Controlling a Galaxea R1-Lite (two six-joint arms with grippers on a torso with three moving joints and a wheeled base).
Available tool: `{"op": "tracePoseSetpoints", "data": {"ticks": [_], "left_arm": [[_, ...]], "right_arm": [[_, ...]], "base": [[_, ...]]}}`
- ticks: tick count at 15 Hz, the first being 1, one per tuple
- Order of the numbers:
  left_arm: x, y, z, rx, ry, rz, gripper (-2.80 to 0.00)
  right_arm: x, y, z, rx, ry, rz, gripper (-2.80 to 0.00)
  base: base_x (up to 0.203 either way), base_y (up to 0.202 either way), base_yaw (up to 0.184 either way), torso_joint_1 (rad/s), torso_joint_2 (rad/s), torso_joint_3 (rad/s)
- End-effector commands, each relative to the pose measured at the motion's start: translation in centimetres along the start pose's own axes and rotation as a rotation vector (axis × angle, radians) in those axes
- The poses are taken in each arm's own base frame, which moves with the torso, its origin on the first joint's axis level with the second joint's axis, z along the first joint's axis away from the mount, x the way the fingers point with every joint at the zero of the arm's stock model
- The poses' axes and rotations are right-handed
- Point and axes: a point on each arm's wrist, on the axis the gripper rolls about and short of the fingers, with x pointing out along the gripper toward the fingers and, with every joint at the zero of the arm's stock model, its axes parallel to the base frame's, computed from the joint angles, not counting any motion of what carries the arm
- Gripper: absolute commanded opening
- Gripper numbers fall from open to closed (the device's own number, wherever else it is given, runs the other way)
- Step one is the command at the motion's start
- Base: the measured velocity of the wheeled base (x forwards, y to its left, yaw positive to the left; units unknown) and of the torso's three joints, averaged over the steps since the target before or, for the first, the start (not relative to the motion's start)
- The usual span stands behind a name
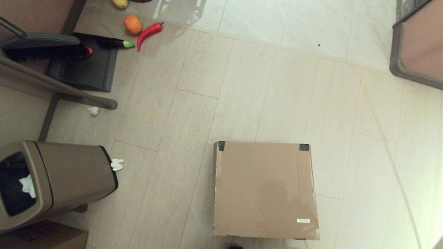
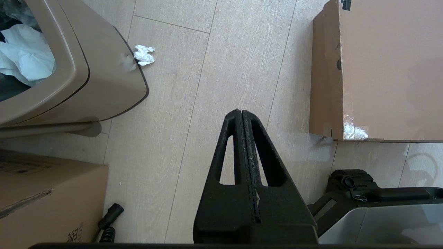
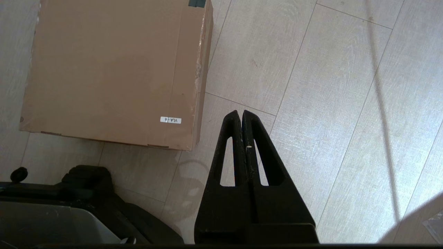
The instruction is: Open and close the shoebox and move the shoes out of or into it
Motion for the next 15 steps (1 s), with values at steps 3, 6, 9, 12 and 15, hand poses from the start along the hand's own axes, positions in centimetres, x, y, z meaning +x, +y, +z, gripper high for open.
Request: {"op": "tracePoseSetpoints", "data": {"ticks": [3,6,9,12,15], "left_arm": [[0.00,0.00,0.00,0.000,0.000,0.000,-2.80],[0.00,0.00,-0.01,0.000,0.000,0.001,-2.80],[0.00,0.00,-0.01,0.000,0.000,-0.001,-2.80],[0.00,0.00,0.01,0.000,-0.001,0.001,-2.80],[0.00,0.00,0.01,0.000,-0.001,0.001,-2.80]], "right_arm": [[0.01,0.00,0.00,0.000,0.001,0.001,-2.80],[0.00,0.00,0.00,0.000,-0.001,0.002,-2.80],[0.00,0.00,0.00,0.000,0.000,0.001,-2.80],[0.00,0.00,0.00,0.000,0.000,0.002,-2.80],[0.01,0.00,0.00,0.000,0.001,0.001,-2.80]], "base": [[0.000,0.000,0.000,0.000,0.00,0.000],[0.000,0.000,0.000,0.000,0.00,0.000],[0.000,0.000,0.000,0.000,0.00,0.000],[0.000,0.000,0.000,0.000,0.00,0.000],[0.000,0.000,0.000,0.000,0.00,0.000]]}}
